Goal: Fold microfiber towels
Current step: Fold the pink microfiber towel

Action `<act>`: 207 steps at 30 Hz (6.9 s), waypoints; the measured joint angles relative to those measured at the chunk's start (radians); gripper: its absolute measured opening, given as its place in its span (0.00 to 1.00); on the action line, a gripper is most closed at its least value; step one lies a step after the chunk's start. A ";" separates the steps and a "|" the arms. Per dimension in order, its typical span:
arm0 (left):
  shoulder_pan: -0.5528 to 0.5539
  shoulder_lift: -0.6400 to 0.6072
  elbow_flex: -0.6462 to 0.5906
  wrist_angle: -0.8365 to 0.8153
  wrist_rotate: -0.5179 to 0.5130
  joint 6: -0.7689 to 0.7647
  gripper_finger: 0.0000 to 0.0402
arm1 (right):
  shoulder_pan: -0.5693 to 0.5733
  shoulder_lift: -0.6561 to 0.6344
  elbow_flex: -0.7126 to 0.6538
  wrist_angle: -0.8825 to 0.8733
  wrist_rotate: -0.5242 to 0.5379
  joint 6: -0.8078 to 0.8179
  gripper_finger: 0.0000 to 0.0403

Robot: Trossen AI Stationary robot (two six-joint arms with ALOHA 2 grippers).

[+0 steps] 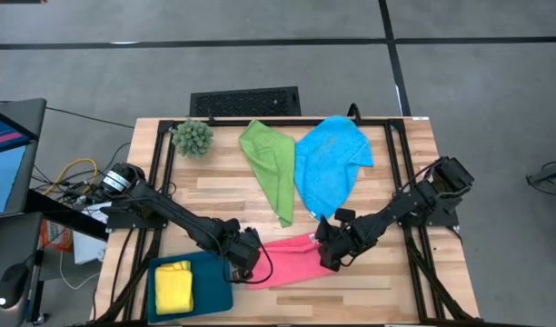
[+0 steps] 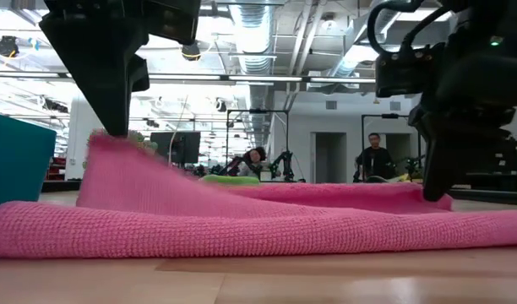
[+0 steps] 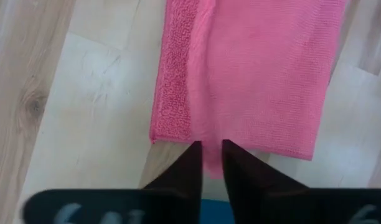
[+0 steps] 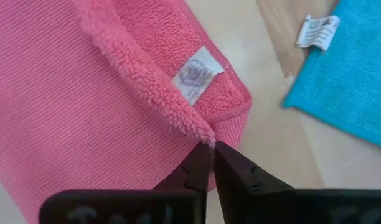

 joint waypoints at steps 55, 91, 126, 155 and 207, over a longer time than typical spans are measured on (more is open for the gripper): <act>-0.051 0.208 -0.066 0.366 -0.072 -0.073 0.00 | -0.169 -0.142 -0.045 0.049 -0.035 0.052 0.13; -0.047 0.209 -0.068 0.356 -0.056 -0.007 0.00 | -0.270 -0.010 -0.044 0.196 -0.130 -0.053 0.07; -0.020 0.211 -0.069 0.430 -0.087 0.057 0.21 | 0.048 0.041 -0.036 0.068 -0.170 0.815 0.60; -0.017 0.214 -0.071 0.472 -0.128 0.034 0.20 | 0.007 -0.090 -0.045 0.159 -0.195 0.793 0.03; 0.004 0.213 -0.070 0.515 -0.108 -0.006 0.20 | -0.041 0.144 0.232 0.277 -0.187 0.583 0.52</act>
